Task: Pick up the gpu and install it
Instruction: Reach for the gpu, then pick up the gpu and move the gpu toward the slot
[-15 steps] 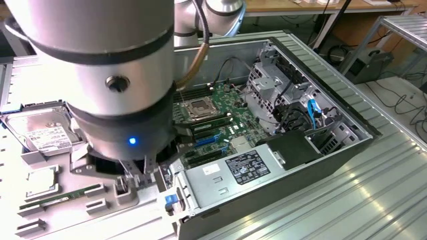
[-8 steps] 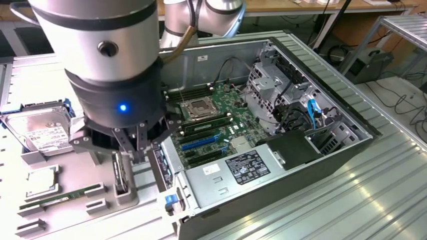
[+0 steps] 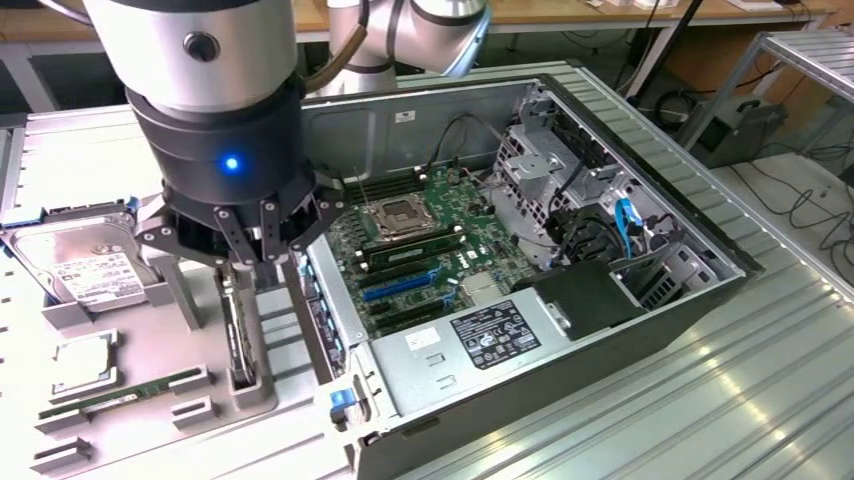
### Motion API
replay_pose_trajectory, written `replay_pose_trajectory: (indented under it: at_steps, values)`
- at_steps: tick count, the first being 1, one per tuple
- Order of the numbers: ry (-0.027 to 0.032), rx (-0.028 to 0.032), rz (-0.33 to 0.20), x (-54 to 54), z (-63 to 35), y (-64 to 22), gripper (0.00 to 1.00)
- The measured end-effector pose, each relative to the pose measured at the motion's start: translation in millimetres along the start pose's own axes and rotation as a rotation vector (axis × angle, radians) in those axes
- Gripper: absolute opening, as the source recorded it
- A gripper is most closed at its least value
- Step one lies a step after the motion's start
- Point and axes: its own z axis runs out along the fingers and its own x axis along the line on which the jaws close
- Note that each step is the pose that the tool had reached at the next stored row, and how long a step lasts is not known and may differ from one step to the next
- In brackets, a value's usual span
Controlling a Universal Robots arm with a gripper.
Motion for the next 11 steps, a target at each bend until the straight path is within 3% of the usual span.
replay_pose_trajectory:
  at_steps: [11]
  values:
    - [-0.0001,0.0000,0.000,0.1,0.1,0.9,0.11]
